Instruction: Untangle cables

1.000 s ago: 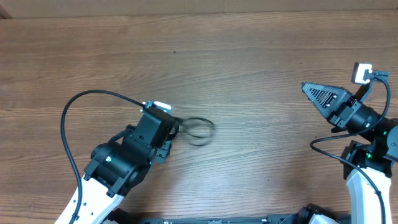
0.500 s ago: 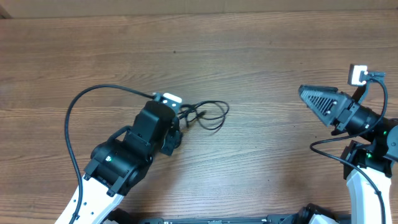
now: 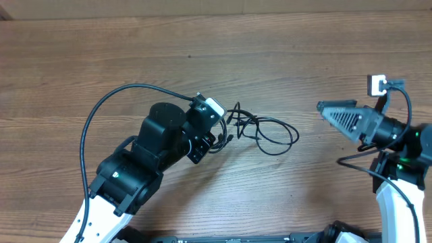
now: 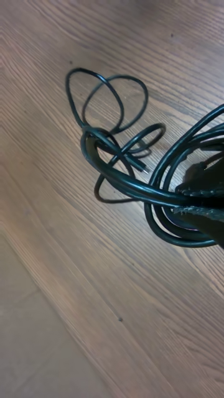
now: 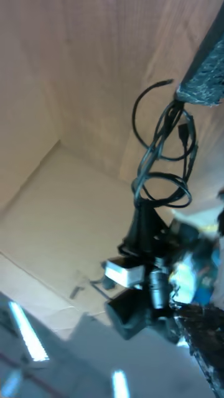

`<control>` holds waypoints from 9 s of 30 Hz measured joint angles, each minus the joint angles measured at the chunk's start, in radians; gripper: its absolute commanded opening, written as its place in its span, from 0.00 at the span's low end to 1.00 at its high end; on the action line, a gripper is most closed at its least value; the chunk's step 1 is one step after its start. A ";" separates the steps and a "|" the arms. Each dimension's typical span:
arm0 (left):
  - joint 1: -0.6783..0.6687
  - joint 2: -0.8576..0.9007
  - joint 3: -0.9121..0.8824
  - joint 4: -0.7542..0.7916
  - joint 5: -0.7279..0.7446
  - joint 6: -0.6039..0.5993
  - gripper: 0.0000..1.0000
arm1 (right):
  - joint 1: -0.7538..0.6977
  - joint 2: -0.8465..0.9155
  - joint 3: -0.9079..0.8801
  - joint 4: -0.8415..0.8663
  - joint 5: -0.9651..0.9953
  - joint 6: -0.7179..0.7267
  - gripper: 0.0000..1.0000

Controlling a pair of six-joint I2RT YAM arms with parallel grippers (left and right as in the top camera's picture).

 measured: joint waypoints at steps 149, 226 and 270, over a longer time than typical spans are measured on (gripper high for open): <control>0.000 0.074 0.020 0.020 0.513 -0.278 0.04 | 0.453 0.099 0.086 -0.963 1.074 -0.588 1.00; -0.032 0.145 0.021 0.603 0.514 -0.510 0.04 | 0.445 -0.019 0.086 -0.708 0.397 -0.368 0.57; -0.098 0.161 0.029 0.128 0.219 -0.487 0.04 | 0.261 -0.019 0.086 -0.587 0.219 -0.340 0.04</control>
